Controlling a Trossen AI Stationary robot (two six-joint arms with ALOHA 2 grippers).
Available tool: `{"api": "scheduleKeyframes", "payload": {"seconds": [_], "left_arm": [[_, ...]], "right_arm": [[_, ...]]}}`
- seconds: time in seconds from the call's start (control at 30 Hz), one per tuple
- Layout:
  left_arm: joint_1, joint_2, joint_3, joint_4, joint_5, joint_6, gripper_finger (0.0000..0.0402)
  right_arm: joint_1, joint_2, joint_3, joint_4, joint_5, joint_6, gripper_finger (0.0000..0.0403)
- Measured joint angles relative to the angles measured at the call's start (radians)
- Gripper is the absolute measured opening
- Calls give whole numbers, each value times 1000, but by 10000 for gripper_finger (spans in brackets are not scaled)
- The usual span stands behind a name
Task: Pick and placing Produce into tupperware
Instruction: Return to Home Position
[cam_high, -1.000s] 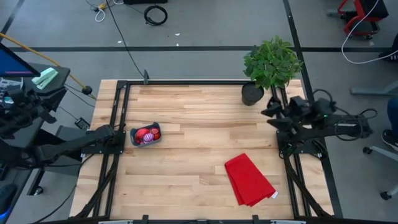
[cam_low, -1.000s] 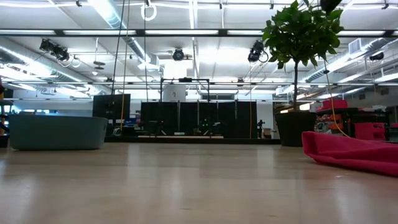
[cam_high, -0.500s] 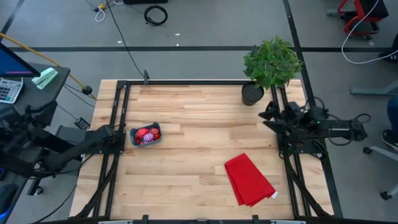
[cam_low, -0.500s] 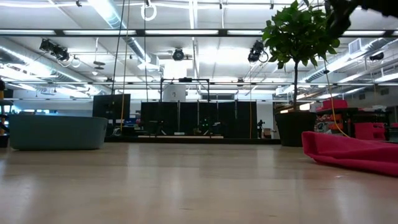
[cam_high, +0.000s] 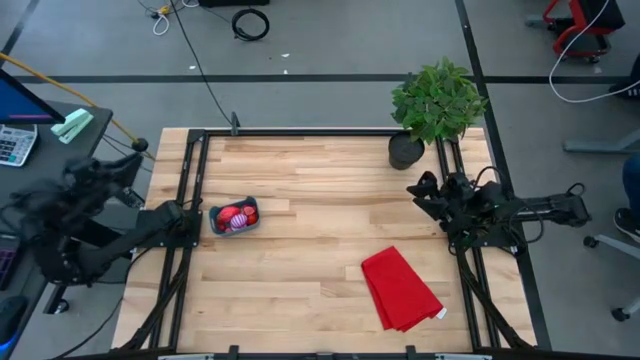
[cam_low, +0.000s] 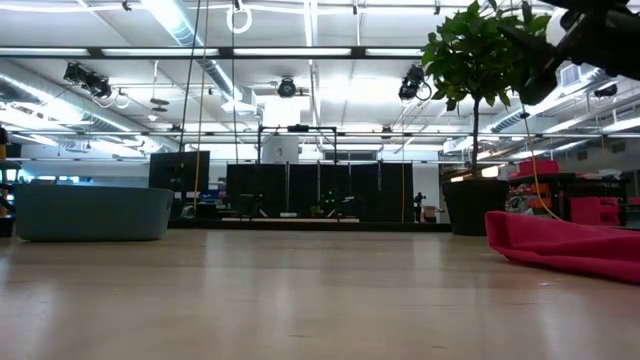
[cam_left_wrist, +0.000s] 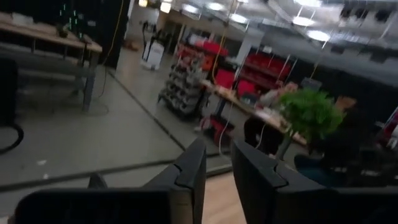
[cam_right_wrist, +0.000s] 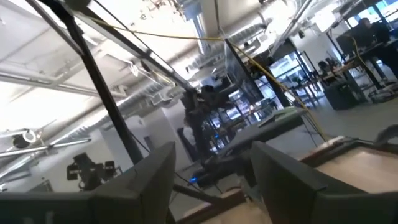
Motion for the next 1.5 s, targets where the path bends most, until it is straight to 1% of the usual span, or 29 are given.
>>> {"api": "scheduleKeyframes", "payload": {"seconds": [0.23, 0.4, 0.57, 0.7, 0.83, 0.9, 1.07, 1.17, 1.33, 1.5], "left_arm": [[0, 1, -203, 163, 3, 0, 89], [0, 1, -347, 282, 69, 0, 83], [0, 1, -487, 403, 99, -5, 78], [0, 1, -591, 509, 111, -32, 81], [0, 1, -702, 656, 182, -46, 86], [0, 1, -756, 717, 204, -52, 88], [0, 1, -875, 846, 202, -62, 88], [0, 1, -947, 908, 185, -105, 83], [0, 1, -1042, 986, 173, -175, 81], [0, 1, -1062, 1009, 173, -167, 88]], "right_arm": [[-1, 3, 8, -13, 0, -16, 219], [-1, 3, 8, -29, 0, -19, 219], [-1, 3, 8, -52, 1, -18, 219], [-1, 3, 8, -133, 28, -4, 219], [-1, 3, 8, -250, 84, 43, 219], [-1, 3, 8, -275, 95, 65, 219], [-1, 3, 8, -275, 98, 64, 220], [-1, 3, 8, -274, 98, 63, 220], [-1, 3, 8, -275, 98, 63, 220], [-1, 3, 8, -299, 99, 30, 220]]}}
